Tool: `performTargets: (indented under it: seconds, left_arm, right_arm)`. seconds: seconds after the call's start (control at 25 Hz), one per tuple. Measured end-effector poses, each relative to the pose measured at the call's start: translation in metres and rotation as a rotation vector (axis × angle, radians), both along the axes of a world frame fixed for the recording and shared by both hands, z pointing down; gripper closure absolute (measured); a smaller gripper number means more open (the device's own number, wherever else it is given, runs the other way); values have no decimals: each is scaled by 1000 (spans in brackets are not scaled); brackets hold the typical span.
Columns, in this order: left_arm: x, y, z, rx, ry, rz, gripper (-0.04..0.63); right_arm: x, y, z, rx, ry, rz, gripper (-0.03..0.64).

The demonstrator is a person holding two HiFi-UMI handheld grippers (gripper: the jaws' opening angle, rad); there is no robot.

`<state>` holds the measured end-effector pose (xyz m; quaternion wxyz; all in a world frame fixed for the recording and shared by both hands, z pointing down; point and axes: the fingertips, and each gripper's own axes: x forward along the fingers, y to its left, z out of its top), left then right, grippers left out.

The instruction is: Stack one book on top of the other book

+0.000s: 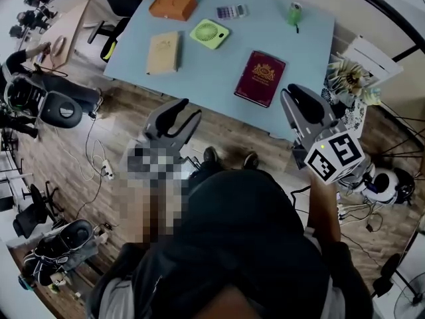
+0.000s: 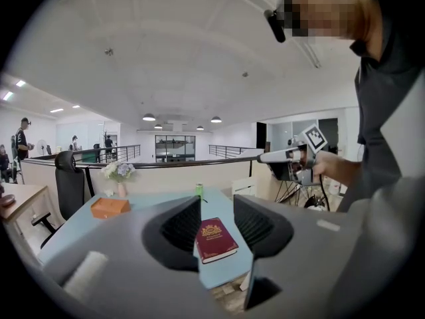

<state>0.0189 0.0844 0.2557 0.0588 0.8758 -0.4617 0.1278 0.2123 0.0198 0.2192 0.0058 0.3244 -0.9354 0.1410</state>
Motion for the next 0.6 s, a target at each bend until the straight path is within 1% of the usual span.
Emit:
performTargets:
  seconds: [0.12, 0.28, 0.36, 0.6]
  left_arm:
    - [3, -12, 3, -12, 4, 16, 390]
    - [6, -31, 7, -14, 14, 78, 390]
    - [8, -42, 7, -31, 21, 114, 390]
    - [-5, -92, 7, -20, 40, 227, 390]
  right_arm:
    - [2, -5, 6, -15, 6, 16, 558]
    - [5, -11, 8, -26, 25, 61, 558]
    - [7, -15, 7, -27, 35, 102, 558]
    - [0, -36, 0, -30, 46, 231, 558]
